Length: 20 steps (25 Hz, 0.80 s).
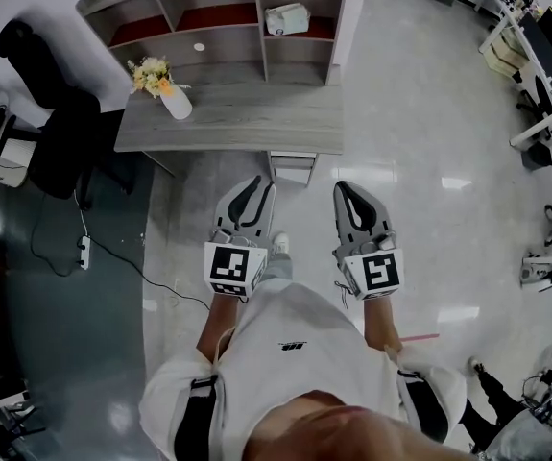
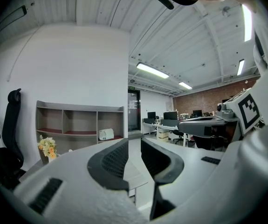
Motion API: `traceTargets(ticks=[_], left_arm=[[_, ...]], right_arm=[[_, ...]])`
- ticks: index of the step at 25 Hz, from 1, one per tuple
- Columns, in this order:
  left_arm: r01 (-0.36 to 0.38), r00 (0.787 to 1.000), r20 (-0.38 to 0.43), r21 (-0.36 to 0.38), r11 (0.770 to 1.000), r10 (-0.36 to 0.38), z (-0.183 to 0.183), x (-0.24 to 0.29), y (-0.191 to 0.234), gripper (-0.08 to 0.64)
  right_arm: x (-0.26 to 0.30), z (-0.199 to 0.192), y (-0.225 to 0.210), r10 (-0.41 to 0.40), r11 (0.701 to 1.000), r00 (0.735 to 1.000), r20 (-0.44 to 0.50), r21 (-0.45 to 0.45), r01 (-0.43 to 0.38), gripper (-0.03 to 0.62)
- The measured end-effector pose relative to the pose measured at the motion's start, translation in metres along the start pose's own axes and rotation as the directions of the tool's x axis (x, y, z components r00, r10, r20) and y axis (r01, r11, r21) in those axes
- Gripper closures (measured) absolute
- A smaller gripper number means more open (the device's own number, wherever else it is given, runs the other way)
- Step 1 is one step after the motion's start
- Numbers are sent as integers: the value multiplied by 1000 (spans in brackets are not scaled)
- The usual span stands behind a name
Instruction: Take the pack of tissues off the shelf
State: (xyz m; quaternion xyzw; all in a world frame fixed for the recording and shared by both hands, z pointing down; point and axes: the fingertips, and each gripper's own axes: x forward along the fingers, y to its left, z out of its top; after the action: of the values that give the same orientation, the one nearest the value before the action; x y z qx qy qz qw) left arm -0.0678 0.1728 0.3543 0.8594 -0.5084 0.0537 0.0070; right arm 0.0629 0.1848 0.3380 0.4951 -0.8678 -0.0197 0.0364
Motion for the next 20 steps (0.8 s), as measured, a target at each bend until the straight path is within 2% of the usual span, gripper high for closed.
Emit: traceTargets(ticks=[4,7,10,14,20], left_arm=[[18,1000,3,8,1000,-18,3,29,19,463],[27,1000,5,2,1000,-27,5,47,36,463],[35,999,3,-3,999,-34,5,64,51,463],[54,999,5,1,999,-54,5,87,71,463],[65,998,5,6,998,-65,1,119,99,463]], right_arm=[[31,0,-14,-19,1000,1000,-6,1,19,566],[56,3,-19,-26,1000,999,30,4,25,566],[76,-2,-27,-42,999,999,-17,-2,42,566],[105,-1,-35,-53,999,998,20,-10,53,566],[144,0,-46,-68,997,997,29,-26,69,566]])
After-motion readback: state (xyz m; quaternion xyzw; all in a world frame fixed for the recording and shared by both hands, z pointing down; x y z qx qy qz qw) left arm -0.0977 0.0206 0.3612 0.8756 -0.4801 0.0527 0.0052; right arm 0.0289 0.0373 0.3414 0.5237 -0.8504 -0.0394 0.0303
